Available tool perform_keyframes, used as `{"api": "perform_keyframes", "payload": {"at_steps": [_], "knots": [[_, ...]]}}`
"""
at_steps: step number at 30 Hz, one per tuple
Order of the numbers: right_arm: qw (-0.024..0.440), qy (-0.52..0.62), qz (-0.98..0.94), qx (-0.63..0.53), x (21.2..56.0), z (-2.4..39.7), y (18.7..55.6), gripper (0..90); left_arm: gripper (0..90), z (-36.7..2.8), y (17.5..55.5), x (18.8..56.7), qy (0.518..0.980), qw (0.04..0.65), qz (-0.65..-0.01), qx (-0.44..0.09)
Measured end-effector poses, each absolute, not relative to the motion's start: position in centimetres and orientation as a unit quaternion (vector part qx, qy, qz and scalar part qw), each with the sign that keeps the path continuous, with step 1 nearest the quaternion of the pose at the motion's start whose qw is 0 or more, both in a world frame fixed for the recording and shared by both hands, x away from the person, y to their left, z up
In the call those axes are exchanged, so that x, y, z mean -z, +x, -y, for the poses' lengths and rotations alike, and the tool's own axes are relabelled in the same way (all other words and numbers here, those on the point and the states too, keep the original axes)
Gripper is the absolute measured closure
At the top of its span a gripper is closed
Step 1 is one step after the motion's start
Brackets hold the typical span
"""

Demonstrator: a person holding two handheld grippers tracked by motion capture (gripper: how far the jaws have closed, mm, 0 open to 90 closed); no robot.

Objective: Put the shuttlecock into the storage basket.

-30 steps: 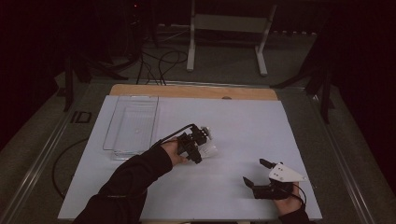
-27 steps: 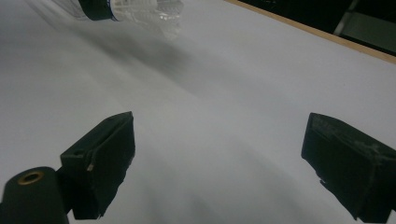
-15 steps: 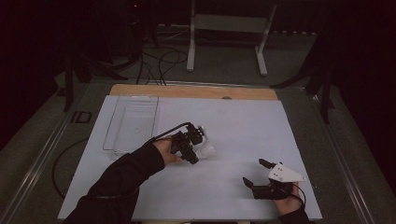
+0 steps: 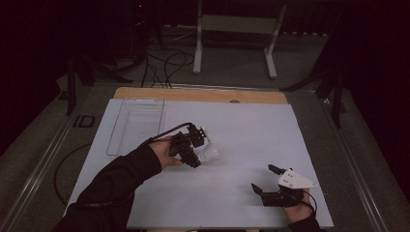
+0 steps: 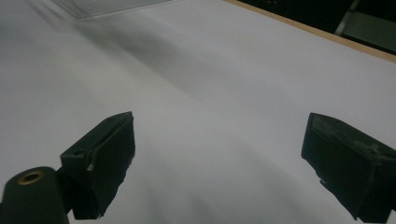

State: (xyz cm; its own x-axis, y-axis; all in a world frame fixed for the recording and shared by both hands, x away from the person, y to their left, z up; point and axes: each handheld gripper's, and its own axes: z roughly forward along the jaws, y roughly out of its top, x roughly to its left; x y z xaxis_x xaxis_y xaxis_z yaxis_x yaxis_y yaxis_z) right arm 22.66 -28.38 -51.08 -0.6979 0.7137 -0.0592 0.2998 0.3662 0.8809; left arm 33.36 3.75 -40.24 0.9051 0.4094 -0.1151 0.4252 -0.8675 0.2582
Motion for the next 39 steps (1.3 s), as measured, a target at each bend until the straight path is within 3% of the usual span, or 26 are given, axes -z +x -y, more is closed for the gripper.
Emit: {"api": "perform_keyframes", "payload": {"at_steps": [39], "knots": [[0.224, 0.315, -0.798, -0.462, 51.1, 28.3, 22.6, 10.0, 66.5, -8.9, 33.6, 34.9, 0.953, 0.185, -0.240, 0.002]]}}
